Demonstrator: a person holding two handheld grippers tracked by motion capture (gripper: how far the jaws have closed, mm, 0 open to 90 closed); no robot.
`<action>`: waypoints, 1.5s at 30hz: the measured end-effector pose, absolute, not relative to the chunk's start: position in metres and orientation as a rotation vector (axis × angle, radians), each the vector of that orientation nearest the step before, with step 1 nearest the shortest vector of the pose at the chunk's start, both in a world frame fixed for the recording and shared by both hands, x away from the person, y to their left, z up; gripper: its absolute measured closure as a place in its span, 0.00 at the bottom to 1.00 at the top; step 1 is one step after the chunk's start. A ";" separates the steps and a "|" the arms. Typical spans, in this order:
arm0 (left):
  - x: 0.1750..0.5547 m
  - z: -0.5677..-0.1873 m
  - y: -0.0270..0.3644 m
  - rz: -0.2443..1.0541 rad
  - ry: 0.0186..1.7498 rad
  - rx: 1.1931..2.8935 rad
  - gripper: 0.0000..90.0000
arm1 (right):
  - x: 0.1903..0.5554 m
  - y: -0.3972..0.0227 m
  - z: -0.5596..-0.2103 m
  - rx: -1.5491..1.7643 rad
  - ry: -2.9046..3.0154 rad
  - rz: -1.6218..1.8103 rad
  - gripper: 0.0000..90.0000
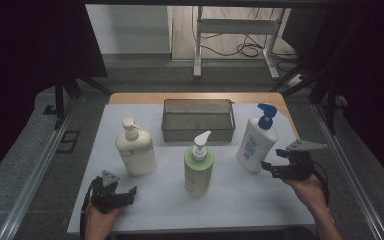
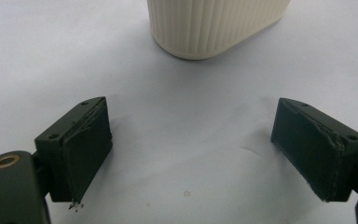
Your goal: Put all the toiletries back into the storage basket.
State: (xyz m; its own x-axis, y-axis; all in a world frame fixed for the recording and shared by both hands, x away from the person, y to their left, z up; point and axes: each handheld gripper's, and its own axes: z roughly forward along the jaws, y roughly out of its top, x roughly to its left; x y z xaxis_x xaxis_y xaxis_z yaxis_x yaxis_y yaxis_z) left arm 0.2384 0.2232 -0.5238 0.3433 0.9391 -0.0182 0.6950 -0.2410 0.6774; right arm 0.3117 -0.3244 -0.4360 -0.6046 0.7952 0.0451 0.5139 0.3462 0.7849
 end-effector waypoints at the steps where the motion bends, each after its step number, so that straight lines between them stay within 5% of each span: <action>1: 0.238 -0.524 0.223 0.534 1.422 2.019 0.13 | 0.312 -0.324 -0.436 1.157 2.270 1.133 0.22; 35: 0.238 -0.524 0.223 0.534 1.422 2.018 0.13 | 0.349 -0.292 -0.410 1.143 2.196 1.157 0.16; 45: 0.238 -0.524 0.223 0.534 1.422 2.018 0.13 | 0.356 -0.287 -0.412 1.161 2.187 1.150 0.25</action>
State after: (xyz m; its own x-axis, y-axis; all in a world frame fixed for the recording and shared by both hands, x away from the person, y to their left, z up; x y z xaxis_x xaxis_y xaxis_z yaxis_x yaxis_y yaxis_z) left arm 0.2384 0.2231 -0.5238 0.3432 0.9391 -0.0180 0.6948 -0.2409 0.6777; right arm 0.3561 -0.2867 -0.4115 -0.5699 0.8214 0.0231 0.4846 0.3132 0.8167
